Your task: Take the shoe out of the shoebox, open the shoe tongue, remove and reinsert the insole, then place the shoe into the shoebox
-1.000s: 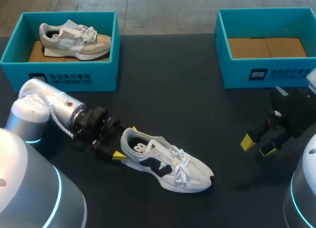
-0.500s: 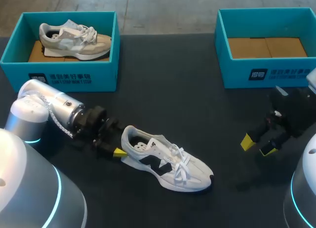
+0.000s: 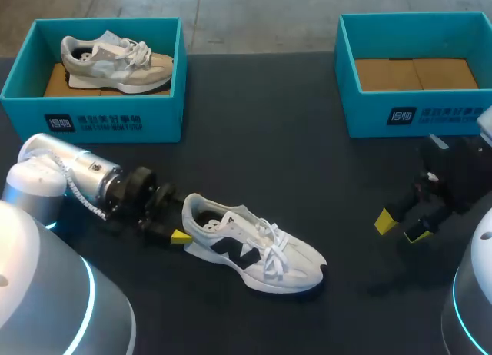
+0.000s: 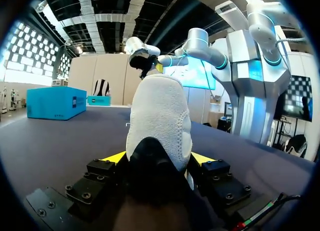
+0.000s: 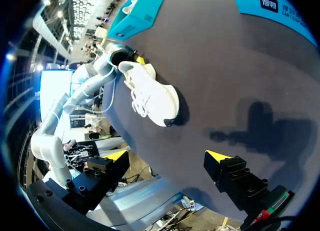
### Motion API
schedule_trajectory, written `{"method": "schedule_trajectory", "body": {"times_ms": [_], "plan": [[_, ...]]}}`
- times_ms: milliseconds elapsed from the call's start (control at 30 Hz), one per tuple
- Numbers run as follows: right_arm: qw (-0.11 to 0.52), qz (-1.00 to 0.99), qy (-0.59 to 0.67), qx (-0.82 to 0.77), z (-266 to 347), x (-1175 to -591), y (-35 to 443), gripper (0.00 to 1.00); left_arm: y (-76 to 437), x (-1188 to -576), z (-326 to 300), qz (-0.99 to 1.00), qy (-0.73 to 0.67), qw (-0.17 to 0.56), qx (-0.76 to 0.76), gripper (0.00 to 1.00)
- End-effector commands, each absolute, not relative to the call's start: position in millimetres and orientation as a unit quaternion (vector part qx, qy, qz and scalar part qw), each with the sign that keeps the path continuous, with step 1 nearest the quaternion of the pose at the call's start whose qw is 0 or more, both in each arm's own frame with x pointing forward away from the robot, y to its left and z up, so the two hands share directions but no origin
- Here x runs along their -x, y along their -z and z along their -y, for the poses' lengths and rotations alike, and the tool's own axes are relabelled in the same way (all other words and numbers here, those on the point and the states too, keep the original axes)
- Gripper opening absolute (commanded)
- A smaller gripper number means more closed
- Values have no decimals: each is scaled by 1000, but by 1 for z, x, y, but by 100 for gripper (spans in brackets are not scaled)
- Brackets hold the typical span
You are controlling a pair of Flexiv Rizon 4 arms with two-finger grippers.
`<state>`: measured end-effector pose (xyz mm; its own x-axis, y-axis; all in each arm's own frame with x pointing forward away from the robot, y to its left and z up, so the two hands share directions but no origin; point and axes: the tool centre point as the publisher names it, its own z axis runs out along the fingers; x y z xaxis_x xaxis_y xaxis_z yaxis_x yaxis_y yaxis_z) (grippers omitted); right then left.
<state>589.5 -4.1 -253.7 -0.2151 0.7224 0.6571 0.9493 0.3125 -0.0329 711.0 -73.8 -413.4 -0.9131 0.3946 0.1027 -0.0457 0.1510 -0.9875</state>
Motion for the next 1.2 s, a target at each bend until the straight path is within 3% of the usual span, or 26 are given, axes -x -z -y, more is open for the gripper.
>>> {"method": "schedule_trajectory", "body": {"times_ms": [33,800,933,967,1033,1067,1200], "plan": [[292,755,193,555,4,-589,254,100,415,-705,63,739,-645,159,110,0],[292,755,193,555,4,-589,254,100,406,-696,68,744,-640,149,122,0],[292,755,193,555,4,-589,254,100,407,-697,68,745,-636,157,126,62],[292,755,193,555,4,-589,254,100,407,-697,68,745,-635,157,127,69],[292,755,193,555,4,-589,254,100,407,-697,68,746,-633,160,131,96],[292,755,193,555,4,-589,254,100,407,-698,69,746,-632,163,134,100],[292,755,193,555,4,-589,254,100,406,-700,70,743,-632,169,142,100]]}}
